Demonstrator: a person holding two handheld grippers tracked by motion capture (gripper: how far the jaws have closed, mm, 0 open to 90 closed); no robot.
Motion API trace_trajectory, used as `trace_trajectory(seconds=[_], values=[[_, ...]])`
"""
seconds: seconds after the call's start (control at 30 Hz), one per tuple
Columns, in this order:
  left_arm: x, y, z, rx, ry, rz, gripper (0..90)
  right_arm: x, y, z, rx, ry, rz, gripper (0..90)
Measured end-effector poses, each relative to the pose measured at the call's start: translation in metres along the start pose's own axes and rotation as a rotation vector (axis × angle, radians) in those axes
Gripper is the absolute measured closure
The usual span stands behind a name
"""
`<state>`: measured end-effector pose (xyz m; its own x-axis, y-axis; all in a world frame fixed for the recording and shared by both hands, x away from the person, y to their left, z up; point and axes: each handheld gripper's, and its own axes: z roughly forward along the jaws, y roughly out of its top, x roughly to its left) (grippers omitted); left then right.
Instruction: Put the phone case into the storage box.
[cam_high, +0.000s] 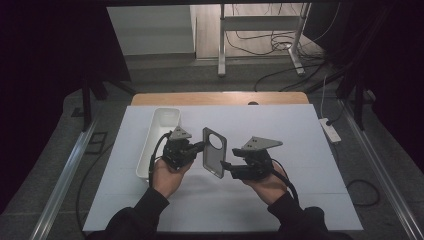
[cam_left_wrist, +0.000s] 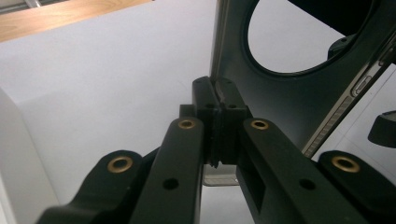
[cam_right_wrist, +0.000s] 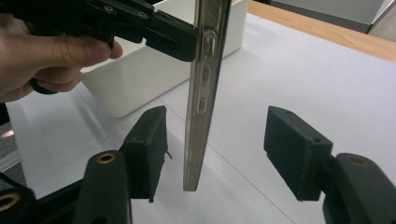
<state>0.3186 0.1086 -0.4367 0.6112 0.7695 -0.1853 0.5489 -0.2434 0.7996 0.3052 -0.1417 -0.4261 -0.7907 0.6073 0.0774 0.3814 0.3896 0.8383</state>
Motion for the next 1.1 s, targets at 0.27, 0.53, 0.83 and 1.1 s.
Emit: trace_trajectory(seconds=[0.27,0.53,0.83,1.1], values=[[0.002,0.001,-0.003,-0.007,0.005,-0.006,89.0,-0.002,-0.002,-0.002,0.005,-0.003,-0.002,37.2],[0.006,0.003,-0.009,-0.023,0.013,-0.012,89.0,-0.006,-0.005,-0.005,0.033,-0.013,-0.008,32.8],[0.009,0.006,-0.016,-0.034,0.022,-0.005,89.1,-0.013,-0.007,-0.010,0.056,0.010,0.005,29.8],[0.012,0.009,-0.022,-0.041,0.029,-0.003,89.1,-0.016,-0.008,-0.012,0.086,0.014,0.021,23.4]])
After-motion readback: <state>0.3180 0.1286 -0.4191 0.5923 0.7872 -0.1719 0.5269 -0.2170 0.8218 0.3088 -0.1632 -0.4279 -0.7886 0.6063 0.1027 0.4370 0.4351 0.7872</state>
